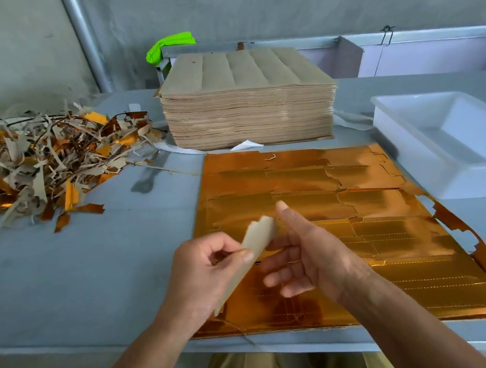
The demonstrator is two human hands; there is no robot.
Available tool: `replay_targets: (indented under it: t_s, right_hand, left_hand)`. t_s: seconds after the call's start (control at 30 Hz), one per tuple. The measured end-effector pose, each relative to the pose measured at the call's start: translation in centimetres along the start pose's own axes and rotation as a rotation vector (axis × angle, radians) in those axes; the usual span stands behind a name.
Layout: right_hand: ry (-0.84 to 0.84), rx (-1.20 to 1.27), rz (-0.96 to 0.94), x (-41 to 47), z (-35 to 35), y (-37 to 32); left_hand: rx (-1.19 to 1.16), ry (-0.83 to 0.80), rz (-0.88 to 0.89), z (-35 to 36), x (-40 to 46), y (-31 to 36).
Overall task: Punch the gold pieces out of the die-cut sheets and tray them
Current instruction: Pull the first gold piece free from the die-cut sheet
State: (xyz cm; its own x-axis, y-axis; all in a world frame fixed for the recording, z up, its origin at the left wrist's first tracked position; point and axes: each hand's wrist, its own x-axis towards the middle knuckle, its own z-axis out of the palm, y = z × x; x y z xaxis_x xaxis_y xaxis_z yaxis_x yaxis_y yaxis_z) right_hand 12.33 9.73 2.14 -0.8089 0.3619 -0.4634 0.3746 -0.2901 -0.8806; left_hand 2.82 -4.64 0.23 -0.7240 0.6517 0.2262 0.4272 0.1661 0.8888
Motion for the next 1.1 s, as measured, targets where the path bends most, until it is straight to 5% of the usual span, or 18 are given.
replay_targets:
  t_s: [0.1,0.17,0.23,0.4,0.57,0.67,0.83,1.1]
  right_hand:
    - [0.043,-0.062,0.04,-0.2,-0.1,-0.3]
    - [0.109,-0.172,0.036,-0.4,-0.5,-0.1]
    - [0.125,-0.298,-0.025,-0.6,-0.9,0.5]
    - [0.217,-0.581,-0.501,-1.3,-1.1,2.3]
    - [0.312,-0.628,-0.7,-1.3,-1.5,2.9]
    - [0.341,-0.593,-0.684,-1.0,-1.7,2.9]
    - [0.307,-0.528,-0.583,-0.7,-1.8,2.9]
    - [0.088,-0.295,-0.182,0.3,-1.3,1.5]
  left_hand:
    - [-0.097,-0.217,-0.042,-0.4,-0.1,0.5]
    - [-0.156,-0.134,-0.083,-1.6,0.9,-0.1]
    - [0.074,-0.036,-0.063,-3.0,2.0,-1.5]
    - [0.475,0.036,-0.139,-2.9,2.4,-3.9]
    - [0.462,0.216,-0.314,-2.4,2.2,-3.5]
    - [0.401,0.245,-0.308,-2.5,2.4,-2.8]
    - [-0.252,-0.009,-0.67,-2.4,3.0,-1.7]
    - [-0.321,0.082,-0.673,-0.9,3.3,-2.2]
